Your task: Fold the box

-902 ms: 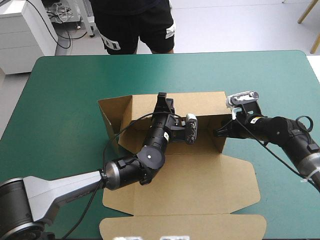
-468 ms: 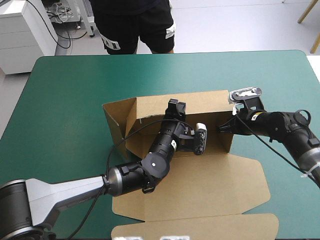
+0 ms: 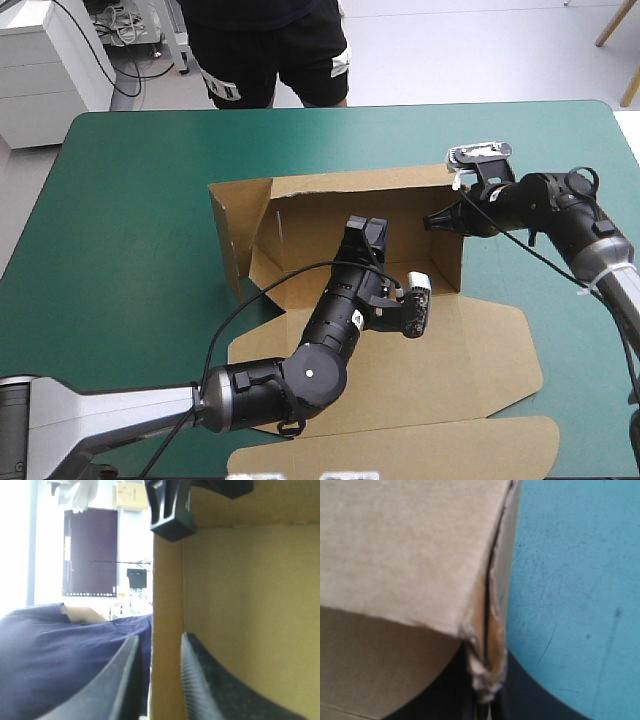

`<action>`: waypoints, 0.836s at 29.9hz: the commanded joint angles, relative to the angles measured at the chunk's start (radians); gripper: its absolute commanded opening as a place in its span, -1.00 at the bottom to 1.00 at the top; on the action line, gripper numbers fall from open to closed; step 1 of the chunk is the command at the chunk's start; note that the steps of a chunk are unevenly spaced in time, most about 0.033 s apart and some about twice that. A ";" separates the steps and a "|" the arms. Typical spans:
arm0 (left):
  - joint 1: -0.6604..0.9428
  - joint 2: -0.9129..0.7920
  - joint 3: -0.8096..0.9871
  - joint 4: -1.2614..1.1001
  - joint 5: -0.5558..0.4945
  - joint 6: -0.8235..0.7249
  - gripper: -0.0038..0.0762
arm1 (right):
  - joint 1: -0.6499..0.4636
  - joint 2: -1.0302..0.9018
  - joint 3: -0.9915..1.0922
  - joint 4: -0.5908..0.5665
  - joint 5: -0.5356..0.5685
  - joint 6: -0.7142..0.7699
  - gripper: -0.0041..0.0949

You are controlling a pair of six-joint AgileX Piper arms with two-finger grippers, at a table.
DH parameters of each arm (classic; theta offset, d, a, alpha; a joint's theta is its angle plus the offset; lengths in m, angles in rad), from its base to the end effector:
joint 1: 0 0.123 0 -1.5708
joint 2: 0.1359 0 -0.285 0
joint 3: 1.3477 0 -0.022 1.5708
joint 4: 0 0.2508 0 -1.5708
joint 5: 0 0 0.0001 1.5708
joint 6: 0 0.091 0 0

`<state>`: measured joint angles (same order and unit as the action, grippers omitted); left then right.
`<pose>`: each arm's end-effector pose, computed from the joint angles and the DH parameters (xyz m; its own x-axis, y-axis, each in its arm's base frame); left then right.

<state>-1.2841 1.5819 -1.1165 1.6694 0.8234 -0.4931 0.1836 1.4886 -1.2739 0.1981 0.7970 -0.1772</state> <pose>0.1607 -0.3100 0.3161 0.4034 0.9036 -0.1444 0.2276 0.0538 0.9723 0.3140 0.0713 0.3261 -0.7684 -0.1808 -0.6139 -0.2945 0.9516 0.0884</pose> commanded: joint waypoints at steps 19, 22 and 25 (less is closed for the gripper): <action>0.429 -0.302 -0.228 -0.521 0.041 0.052 -0.90 | -0.005 0.241 -0.348 -0.023 0.371 0.040 -0.92; 0.560 -0.316 -0.228 -0.637 0.040 0.104 -0.90 | -0.005 0.274 -0.355 -0.023 0.372 0.044 -0.92; 0.684 -0.325 -0.228 -0.788 0.038 0.150 -0.90 | -0.005 0.313 -0.364 -0.019 0.372 0.047 -0.92</action>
<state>-0.6909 1.2957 -1.3129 0.9685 0.8815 -0.3774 0.1763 1.7719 -1.6394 0.1772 1.0728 -0.1281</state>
